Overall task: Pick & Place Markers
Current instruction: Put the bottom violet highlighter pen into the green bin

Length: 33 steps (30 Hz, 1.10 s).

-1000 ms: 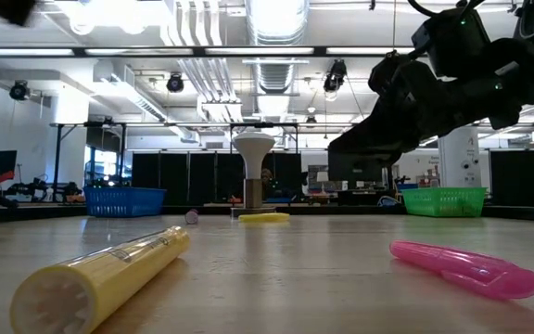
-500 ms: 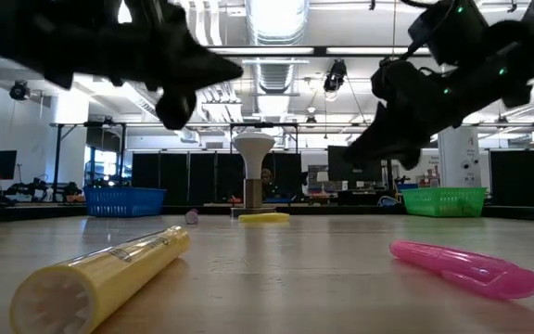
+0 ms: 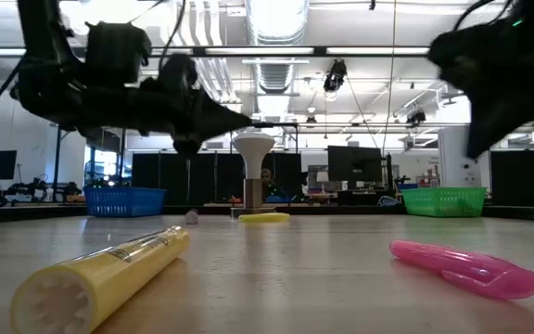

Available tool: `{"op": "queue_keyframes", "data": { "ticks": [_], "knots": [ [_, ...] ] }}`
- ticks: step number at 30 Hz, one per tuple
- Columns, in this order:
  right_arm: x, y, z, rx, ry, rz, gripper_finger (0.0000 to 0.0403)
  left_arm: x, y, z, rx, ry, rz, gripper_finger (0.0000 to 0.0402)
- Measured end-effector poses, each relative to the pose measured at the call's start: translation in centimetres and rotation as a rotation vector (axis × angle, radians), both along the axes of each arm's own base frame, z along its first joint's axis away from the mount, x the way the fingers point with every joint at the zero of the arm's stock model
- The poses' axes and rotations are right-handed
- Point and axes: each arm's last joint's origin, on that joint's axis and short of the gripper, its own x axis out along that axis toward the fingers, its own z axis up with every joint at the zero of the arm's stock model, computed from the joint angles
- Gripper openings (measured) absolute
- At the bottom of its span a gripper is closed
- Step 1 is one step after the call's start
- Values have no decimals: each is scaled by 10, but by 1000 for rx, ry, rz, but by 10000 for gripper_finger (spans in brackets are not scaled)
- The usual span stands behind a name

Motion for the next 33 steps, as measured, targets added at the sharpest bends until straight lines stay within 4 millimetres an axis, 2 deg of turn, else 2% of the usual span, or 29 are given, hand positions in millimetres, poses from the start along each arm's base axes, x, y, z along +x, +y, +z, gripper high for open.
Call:
{"op": "queue_keyframes", "data": {
  "ticks": [4,9,12,15,25,29,33],
  "knots": [
    [-13,24,-1,150,85,-103,8,5,3,-13,-64,44,12,0],
    [-29,55,-9,286,120,-252,9,8,4,-18,-82,55,13,0],
    [-41,70,-16,350,224,-317,14,8,4,-18,-87,56,13,0],
    [-47,81,-24,392,355,-333,35,8,3,-18,-99,55,7,0],
    [-43,87,-44,342,438,-380,135,8,3,-18,-112,54,-8,0],
    [-42,87,-46,327,434,-384,147,8,3,-18,-112,54,-10,0],
    [-38,85,-47,294,384,-390,141,8,3,-18,-114,54,-10,0]
  ]
}}
